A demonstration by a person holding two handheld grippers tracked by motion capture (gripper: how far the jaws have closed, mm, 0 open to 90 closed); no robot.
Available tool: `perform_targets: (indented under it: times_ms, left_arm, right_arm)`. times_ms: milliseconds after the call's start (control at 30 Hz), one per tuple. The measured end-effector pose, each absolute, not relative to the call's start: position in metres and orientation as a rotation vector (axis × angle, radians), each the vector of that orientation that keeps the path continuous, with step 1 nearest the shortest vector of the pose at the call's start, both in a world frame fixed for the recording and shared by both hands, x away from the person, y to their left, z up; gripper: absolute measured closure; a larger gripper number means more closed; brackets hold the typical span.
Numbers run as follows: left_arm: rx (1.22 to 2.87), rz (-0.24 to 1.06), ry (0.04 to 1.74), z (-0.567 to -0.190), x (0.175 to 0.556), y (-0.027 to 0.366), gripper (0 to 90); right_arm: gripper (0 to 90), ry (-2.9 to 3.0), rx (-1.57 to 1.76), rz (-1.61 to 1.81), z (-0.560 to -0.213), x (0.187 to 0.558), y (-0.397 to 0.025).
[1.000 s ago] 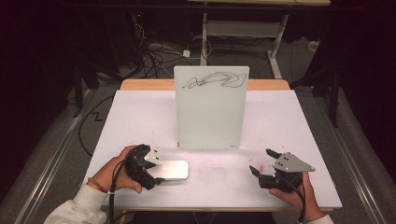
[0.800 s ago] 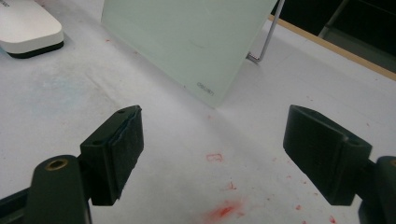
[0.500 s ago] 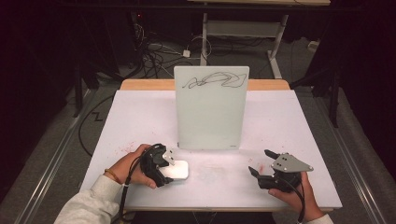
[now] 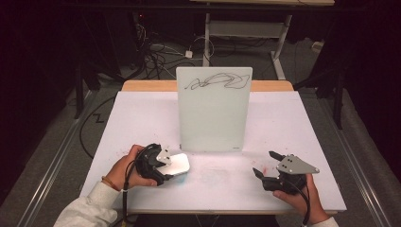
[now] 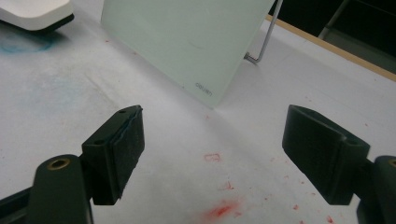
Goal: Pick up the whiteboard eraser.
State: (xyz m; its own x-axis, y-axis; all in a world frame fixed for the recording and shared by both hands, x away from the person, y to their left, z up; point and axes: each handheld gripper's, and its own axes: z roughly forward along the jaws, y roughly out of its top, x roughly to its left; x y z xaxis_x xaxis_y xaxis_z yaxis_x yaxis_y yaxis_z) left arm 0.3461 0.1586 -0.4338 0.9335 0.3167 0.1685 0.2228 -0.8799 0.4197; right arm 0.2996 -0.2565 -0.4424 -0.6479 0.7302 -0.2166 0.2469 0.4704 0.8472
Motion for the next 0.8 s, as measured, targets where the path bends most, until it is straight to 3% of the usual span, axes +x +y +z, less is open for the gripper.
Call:
perform_targets:
  times_ms: [800]
  left_arm:
    - [2.420, 0.557, 0.542, -0.422, 0.340, 0.169, 29.1]
  right_arm:
    - [21.8, 2.115, 0.823, 1.106, -0.441, 0.301, -0.259]
